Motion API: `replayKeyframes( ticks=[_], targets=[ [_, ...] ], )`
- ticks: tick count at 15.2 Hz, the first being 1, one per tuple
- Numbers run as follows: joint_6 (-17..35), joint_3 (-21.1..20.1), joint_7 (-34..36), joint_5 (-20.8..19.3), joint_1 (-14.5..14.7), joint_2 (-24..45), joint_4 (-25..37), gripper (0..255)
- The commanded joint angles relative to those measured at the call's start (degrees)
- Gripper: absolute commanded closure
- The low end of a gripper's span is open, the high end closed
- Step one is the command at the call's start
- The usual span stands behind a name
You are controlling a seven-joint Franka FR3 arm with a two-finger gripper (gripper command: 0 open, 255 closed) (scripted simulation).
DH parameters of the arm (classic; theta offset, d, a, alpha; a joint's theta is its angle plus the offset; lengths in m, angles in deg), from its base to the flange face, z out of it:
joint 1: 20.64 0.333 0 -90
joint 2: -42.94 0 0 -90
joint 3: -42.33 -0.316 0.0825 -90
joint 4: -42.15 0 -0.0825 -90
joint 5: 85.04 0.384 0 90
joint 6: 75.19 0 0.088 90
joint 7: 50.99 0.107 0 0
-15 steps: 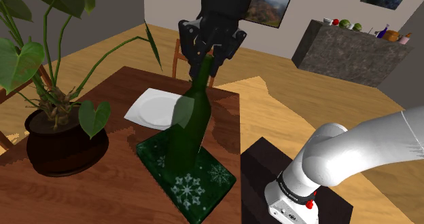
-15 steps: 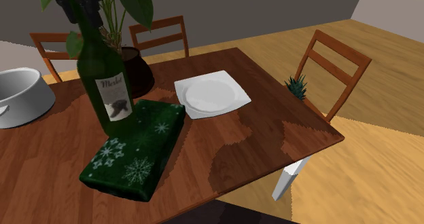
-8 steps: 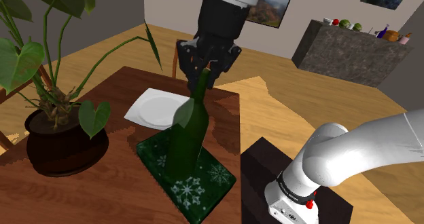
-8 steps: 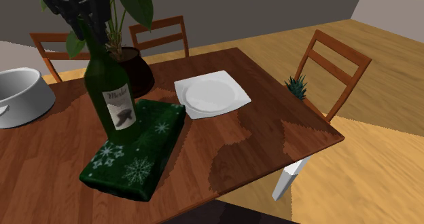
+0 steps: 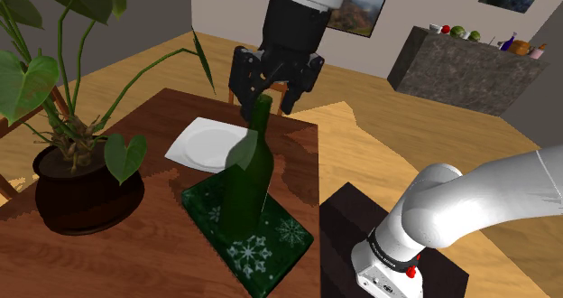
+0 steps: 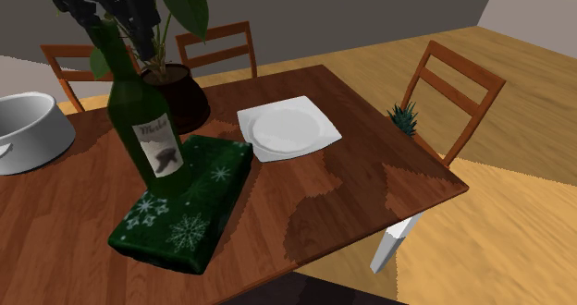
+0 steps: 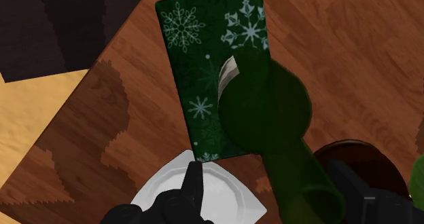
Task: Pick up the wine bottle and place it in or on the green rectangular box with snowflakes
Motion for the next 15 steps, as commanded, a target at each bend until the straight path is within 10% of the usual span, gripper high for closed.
replayKeyframes(
  ticks=[1, 15],
  targets=[
    [0.00, 0.00, 0.00, 0.00, 0.00, 0.00, 0.00, 0],
    [-7.01, 0.58, 0.96, -1.17, -0.73, 2.38, 9.26, 0]
  ],
)
